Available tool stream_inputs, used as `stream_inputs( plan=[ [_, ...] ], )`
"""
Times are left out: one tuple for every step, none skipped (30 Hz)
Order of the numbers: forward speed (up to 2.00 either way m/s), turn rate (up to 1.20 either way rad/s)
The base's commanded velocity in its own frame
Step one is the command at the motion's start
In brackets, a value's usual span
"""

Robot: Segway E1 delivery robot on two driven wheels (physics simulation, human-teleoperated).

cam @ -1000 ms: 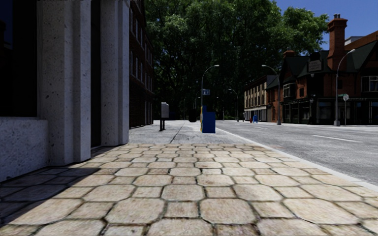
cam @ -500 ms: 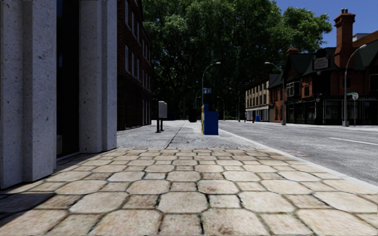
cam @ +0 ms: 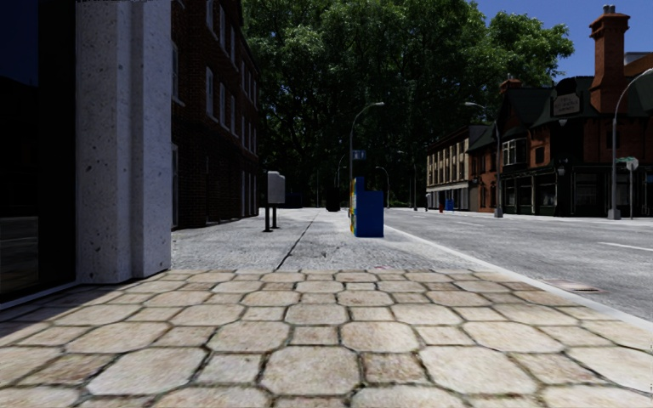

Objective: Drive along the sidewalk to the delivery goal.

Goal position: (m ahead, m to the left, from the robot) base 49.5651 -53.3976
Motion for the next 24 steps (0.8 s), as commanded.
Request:
stream_inputs(
  plan=[
    [2.0,0.0],
    [2.0,0.0],
    [2.0,0.0],
    [2.0,0.0],
    [2.0,0.0],
    [2.0,0.0],
    [2.0,0.0],
    [2.0,0.0],
    [2.0,0.0],
    [2.0,0.0],
    [2.0,0.0],
    [2.0,0.0],
    [2.0,0.0],
    [2.0,0.0],
    [2.0,0.0],
    [2.0,0.0],
    [2.0,0.0],
    [2.0,0.0],
    [2.0,0.0],
    [2.0,0.0],
    [2.0,0.0],
    [2.0,0.0],
    [2.0,0.0],
    [2.0,0.0]
  ],
)
